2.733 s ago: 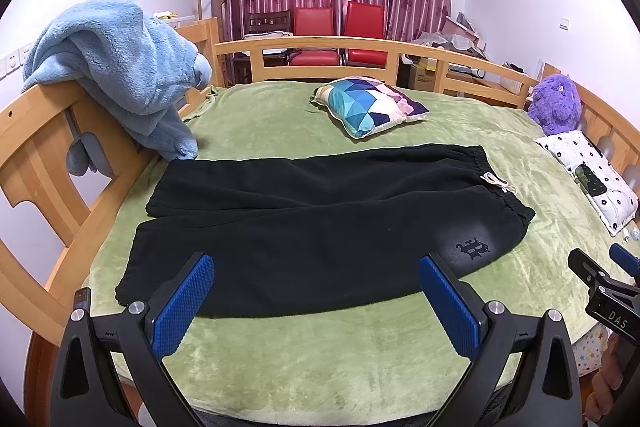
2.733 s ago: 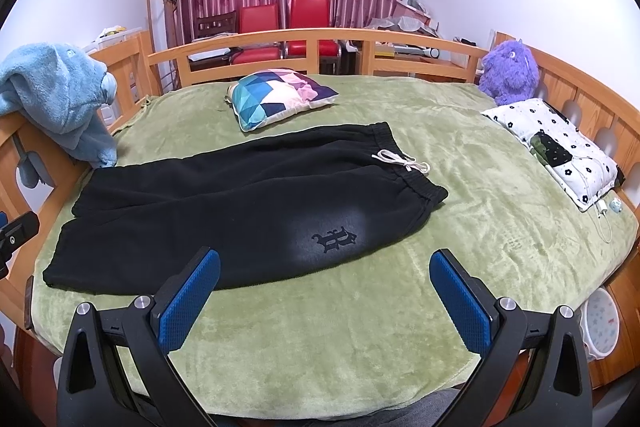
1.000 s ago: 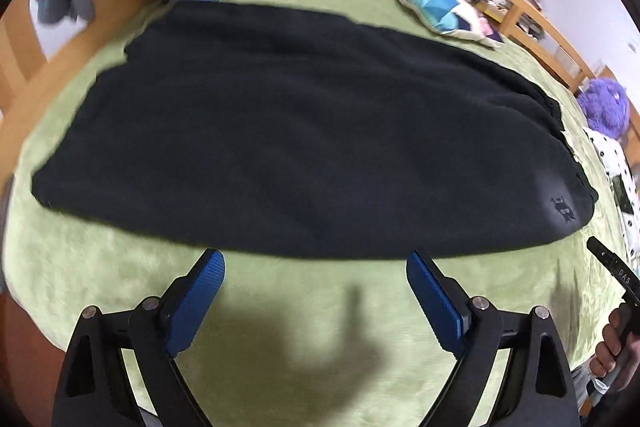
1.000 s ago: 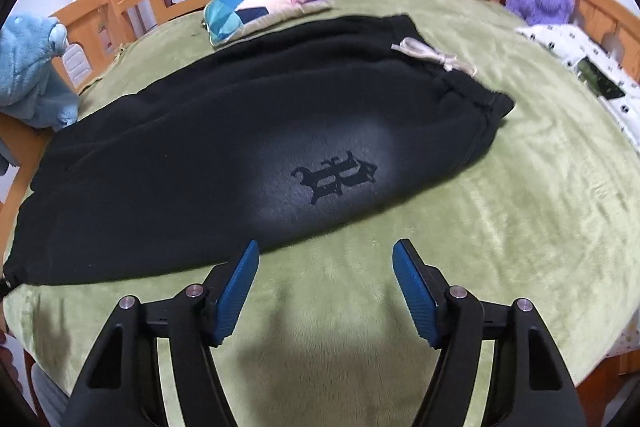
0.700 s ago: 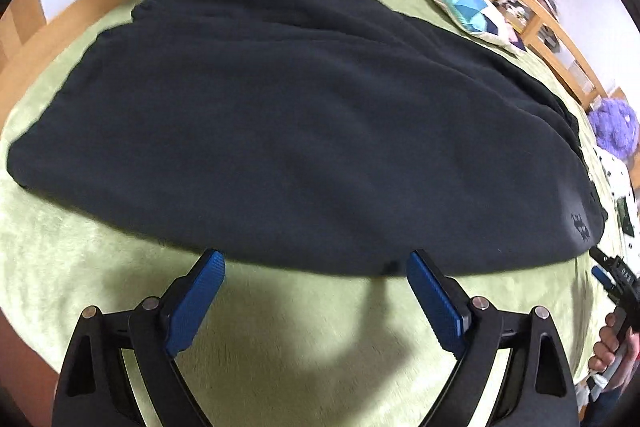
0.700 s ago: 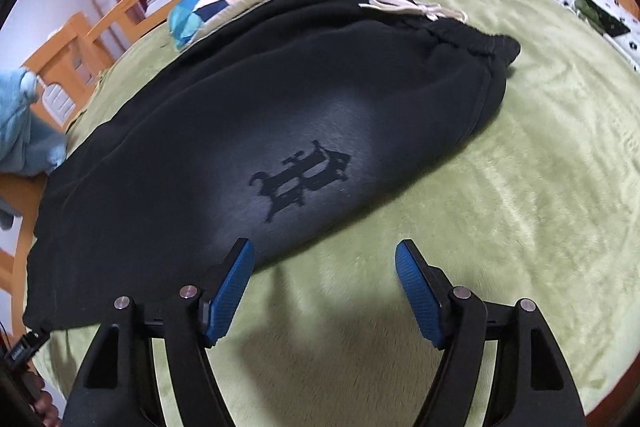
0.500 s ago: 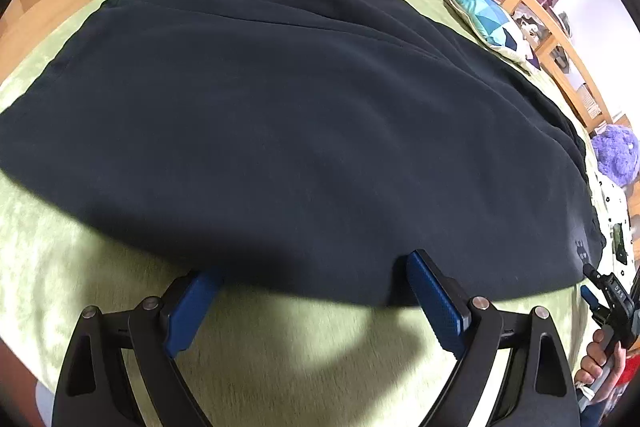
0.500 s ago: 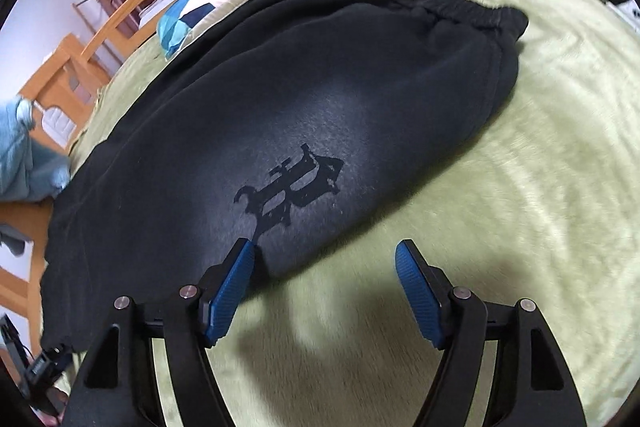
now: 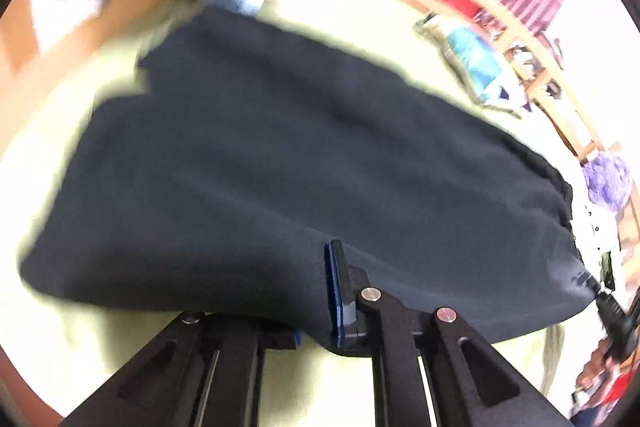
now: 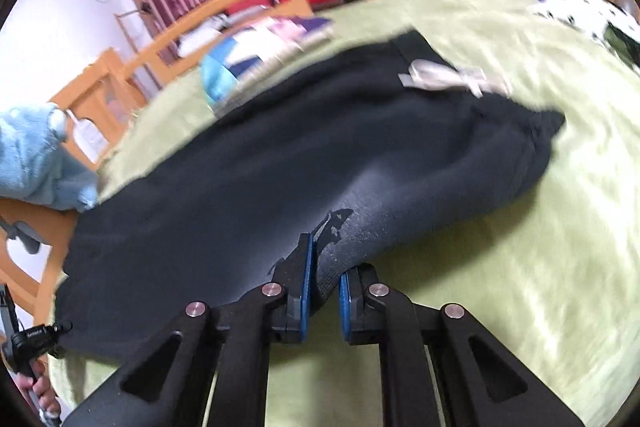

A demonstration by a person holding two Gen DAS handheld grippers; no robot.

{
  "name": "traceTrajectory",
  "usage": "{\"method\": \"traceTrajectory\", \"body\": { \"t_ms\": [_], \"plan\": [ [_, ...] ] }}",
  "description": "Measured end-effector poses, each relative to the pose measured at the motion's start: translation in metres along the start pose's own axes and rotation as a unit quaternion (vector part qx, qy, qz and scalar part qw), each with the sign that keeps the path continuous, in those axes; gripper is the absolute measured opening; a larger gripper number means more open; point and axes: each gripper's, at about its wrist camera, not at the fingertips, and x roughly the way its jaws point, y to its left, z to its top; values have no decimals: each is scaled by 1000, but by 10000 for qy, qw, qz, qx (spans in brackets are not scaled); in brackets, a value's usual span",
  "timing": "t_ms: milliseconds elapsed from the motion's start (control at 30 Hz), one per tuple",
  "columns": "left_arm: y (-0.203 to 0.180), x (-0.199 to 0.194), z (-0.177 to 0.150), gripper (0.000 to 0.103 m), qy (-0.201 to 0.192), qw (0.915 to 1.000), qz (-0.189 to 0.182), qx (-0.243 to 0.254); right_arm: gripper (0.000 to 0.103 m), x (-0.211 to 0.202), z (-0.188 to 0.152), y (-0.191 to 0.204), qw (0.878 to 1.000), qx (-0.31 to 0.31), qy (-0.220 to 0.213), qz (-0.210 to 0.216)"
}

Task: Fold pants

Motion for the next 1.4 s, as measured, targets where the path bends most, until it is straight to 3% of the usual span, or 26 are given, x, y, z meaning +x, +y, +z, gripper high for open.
{"method": "traceTrajectory", "body": {
  "t_ms": [200, 467, 567, 667, 733, 800, 833, 867, 933, 1000, 1100, 1267, 1400],
  "plan": [
    [-38, -7, 81, 11, -597, 9958, 319, 612, 10, 8, 75, 35, 9985, -395, -337, 150],
    [-71, 47, 171, 11, -1081, 9877, 775, 828, 9, 77, 174, 86, 9945, -821, -641, 139],
    [-87, 81, 199, 11, -1106, 9868, 790, 878, 9, 120, 196, 97, 9951, -813, -552, 62],
    [-100, 117, 202, 14, -930, 9869, 903, 956, 11, 160, 192, 94, 9963, -765, -391, -50],
    [-104, 136, 200, 14, -608, 9864, 1142, 1014, 27, 189, 183, 91, 9974, -707, -46, -87],
    [-108, 141, 194, 17, -433, 9838, 1318, 1133, 37, 200, 172, 88, 9970, -731, 236, -14],
    [-109, 137, 188, 26, -460, 9835, 1287, 1187, 40, 198, 166, 88, 9966, -776, 270, -26],
    [-112, 130, 181, 45, -480, 9831, 1229, 1271, 42, 194, 159, 86, 9961, -835, 270, -41],
    [-115, 111, 166, 72, -618, 9813, 1175, 1397, 52, 175, 145, 85, 9947, -994, 240, -103],
    [-117, 90, 150, 74, -847, 9796, 1077, 1471, 59, 155, 132, 81, 9939, -1079, 196, -115],
    [-114, 71, 115, 76, -723, 9824, 846, 1501, 71, 123, 105, 61, 9925, -1164, 270, -258],
    [-88, 78, 59, 76, -100, 9968, 134, 776, 73, 98, 65, 11, 9956, -745, 519, -246],
    [-69, 108, 34, 74, 554, 9974, -351, 284, 73, 108, 52, -25, 9965, -16, 832, 9]
  ]
}}
